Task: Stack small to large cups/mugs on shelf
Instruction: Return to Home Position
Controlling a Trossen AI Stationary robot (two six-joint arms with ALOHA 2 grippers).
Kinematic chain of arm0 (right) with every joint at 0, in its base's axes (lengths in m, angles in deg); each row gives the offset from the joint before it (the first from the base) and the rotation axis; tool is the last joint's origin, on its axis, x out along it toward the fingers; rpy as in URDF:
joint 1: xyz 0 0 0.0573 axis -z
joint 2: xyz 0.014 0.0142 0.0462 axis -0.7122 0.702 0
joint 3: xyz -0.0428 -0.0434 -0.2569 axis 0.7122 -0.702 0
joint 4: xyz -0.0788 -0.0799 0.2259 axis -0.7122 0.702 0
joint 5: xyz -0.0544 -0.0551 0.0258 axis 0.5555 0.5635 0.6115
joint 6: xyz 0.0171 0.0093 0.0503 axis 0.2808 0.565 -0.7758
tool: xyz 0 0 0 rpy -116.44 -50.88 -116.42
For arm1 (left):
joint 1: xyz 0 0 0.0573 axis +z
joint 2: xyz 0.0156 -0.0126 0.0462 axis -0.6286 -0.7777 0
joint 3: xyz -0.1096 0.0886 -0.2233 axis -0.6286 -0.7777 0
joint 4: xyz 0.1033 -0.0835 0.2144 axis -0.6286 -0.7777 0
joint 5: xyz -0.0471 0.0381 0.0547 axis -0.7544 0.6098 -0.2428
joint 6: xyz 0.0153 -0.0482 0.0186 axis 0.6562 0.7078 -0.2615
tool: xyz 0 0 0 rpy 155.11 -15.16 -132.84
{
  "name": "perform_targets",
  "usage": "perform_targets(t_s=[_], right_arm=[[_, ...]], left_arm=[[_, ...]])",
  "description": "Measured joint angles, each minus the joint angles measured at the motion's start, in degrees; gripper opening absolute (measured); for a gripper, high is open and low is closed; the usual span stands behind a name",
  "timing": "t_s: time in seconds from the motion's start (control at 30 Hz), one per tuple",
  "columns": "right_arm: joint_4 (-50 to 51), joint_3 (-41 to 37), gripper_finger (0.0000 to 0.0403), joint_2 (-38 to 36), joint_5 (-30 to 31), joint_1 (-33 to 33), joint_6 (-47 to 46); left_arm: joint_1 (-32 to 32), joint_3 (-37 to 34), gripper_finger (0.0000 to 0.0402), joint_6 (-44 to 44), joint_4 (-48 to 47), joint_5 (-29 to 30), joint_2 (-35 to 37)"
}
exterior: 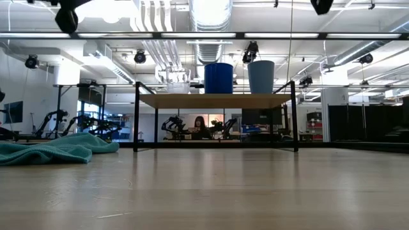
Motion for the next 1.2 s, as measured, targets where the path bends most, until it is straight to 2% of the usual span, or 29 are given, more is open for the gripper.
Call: perform_targets(t_s=[0.2,0.43,0.67,0.87,1.2], right_arm=[[-10.85,-12.78,0.0009,-6.06,0.0,0.0,-2.28],[-21.69,-23.93,0.0009,-10.4,-2.71,0.0,-4.96],[-27.93,-29.22,0.0009,-11.47,-3.19,0.0,-4.94],[-31.17,-33.18,0.0009,-11.49,-3.17,0.0,-5.82],[-43.31,-41.62,0.0009,-11.49,-2.99,0.0,-5.72]], left_arm=[[0.0,-9.42,0.0,4.46,4.32,-2.27,5.86],[0.0,-15.71,0.0,5.99,10.64,-2.74,11.25],[0.0,-19.61,0.0,7.0,10.54,-2.71,14.09],[0.0,-23.03,0.0,5.83,10.64,-2.2,14.16],[-0.17,-28.99,0.0,5.95,11.67,-2.45,14.13]])
